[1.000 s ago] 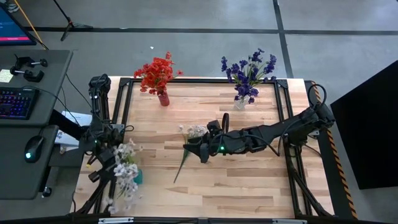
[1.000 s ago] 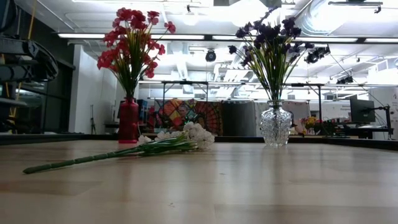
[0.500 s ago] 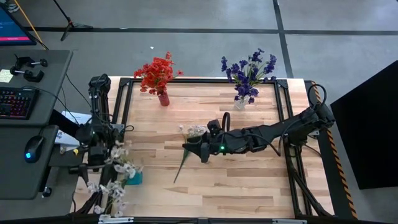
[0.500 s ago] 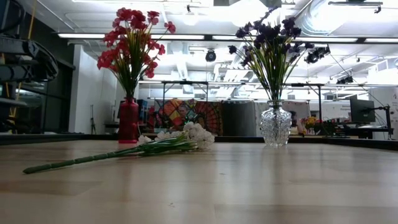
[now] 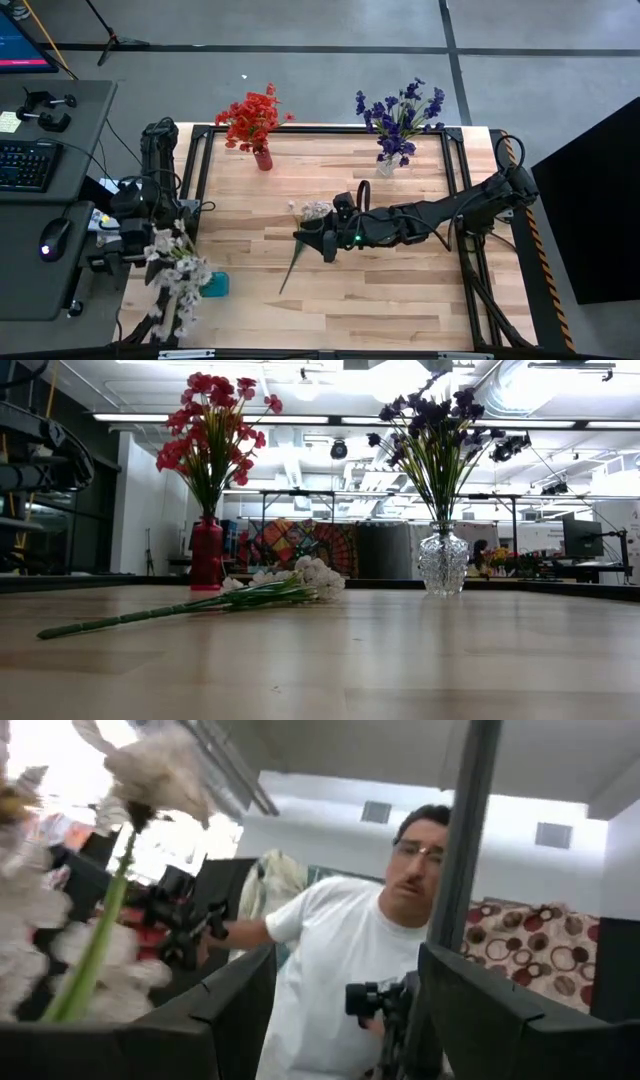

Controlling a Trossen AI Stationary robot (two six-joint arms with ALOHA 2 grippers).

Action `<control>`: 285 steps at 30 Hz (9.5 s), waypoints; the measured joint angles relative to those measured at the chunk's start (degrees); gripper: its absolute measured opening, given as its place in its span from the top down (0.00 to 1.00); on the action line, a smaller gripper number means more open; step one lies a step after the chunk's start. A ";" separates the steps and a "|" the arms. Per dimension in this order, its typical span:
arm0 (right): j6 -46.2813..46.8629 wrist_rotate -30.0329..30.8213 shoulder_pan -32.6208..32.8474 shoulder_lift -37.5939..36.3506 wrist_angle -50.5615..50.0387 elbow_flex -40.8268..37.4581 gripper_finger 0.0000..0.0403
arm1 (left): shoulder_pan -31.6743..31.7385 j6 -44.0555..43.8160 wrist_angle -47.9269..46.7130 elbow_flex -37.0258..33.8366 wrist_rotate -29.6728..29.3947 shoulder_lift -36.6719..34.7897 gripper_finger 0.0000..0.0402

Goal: Sort flowers into vase by color
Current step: Put the white flowers into the blue vase

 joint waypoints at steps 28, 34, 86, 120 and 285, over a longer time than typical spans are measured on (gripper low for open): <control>-1.03 -1.49 0.15 0.00 -0.04 0.00 0.40 | 0.00 -26.99 -36.07 1.93 -3.45 -6.80 0.43; -0.90 -1.47 0.15 0.00 -0.03 0.00 0.40 | -0.02 -22.24 -51.93 7.03 -7.32 -19.22 0.43; -7.16 -2.20 0.28 0.00 -0.15 -0.02 0.40 | -0.46 -57.15 -60.85 20.83 4.63 3.78 0.43; -9.99 -2.36 0.52 0.00 -0.17 -0.02 0.40 | -0.48 -77.35 -62.49 29.27 17.11 19.40 0.51; -38.12 0.29 -15.15 -0.46 -86.21 48.00 0.40 | 74.75 -37.88 -94.04 73.55 8.57 83.90 0.51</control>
